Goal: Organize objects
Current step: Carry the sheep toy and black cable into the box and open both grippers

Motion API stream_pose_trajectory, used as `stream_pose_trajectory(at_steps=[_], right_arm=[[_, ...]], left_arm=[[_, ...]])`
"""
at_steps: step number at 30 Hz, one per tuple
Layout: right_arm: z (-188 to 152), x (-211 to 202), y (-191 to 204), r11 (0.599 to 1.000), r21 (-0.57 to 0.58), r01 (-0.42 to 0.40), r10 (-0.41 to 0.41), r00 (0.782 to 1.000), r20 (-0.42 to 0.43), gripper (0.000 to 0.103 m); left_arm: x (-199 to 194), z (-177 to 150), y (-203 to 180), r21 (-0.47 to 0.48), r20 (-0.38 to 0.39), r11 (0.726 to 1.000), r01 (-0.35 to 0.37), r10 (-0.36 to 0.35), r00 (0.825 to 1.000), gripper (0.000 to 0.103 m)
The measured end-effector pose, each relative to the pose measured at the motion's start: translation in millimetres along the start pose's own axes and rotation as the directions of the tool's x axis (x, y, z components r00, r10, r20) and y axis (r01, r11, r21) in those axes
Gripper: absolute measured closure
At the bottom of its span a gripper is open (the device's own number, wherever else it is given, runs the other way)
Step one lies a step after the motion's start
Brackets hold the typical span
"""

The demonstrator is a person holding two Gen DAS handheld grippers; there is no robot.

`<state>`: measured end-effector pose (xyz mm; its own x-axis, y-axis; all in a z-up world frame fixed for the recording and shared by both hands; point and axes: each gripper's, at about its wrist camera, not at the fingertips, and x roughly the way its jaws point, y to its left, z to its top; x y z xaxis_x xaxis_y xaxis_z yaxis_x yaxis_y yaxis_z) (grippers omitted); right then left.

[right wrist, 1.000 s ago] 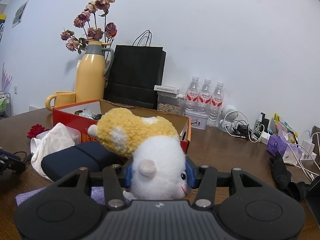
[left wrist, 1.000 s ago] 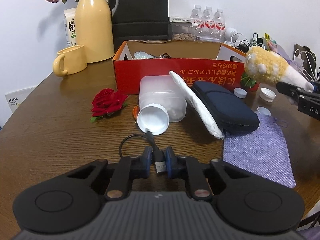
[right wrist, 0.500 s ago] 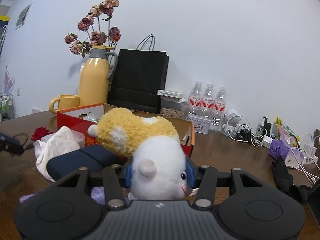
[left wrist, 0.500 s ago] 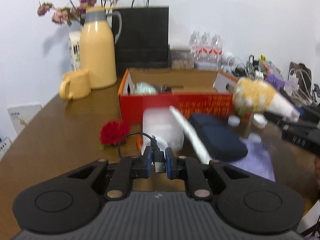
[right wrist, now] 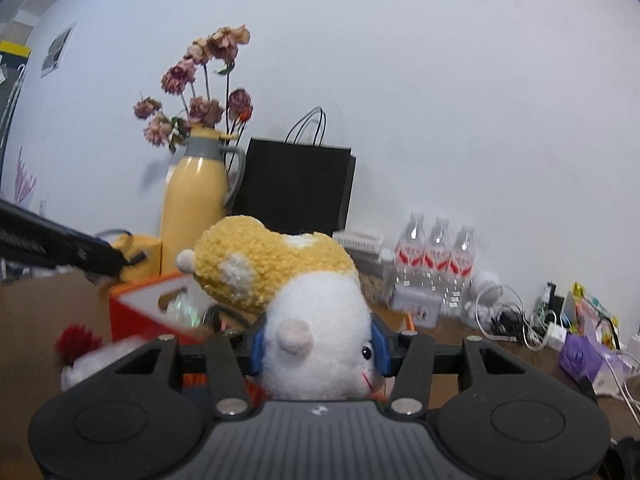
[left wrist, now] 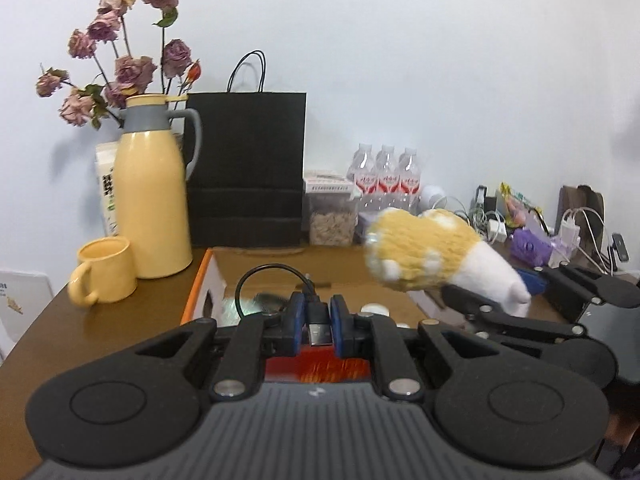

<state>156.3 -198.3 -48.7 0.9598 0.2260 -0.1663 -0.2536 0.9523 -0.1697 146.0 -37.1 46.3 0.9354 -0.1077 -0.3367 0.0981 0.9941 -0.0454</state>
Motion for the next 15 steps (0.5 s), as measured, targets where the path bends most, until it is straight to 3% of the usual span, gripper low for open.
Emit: stream_pose_trajectory(at_steps=[7, 15], right_arm=[[23, 51, 2, 0.999, 0.013, 0.031, -0.032, 0.999, 0.017, 0.055], [25, 126, -13, 0.995, 0.031, 0.096, -0.094, 0.994, -0.052, 0.055]], left_arm=[[45, 24, 6, -0.069, 0.021, 0.998, -0.011, 0.012, 1.0, 0.088], [107, 33, 12, -0.105, -0.003, 0.993, -0.048, 0.048, 0.999, 0.088]])
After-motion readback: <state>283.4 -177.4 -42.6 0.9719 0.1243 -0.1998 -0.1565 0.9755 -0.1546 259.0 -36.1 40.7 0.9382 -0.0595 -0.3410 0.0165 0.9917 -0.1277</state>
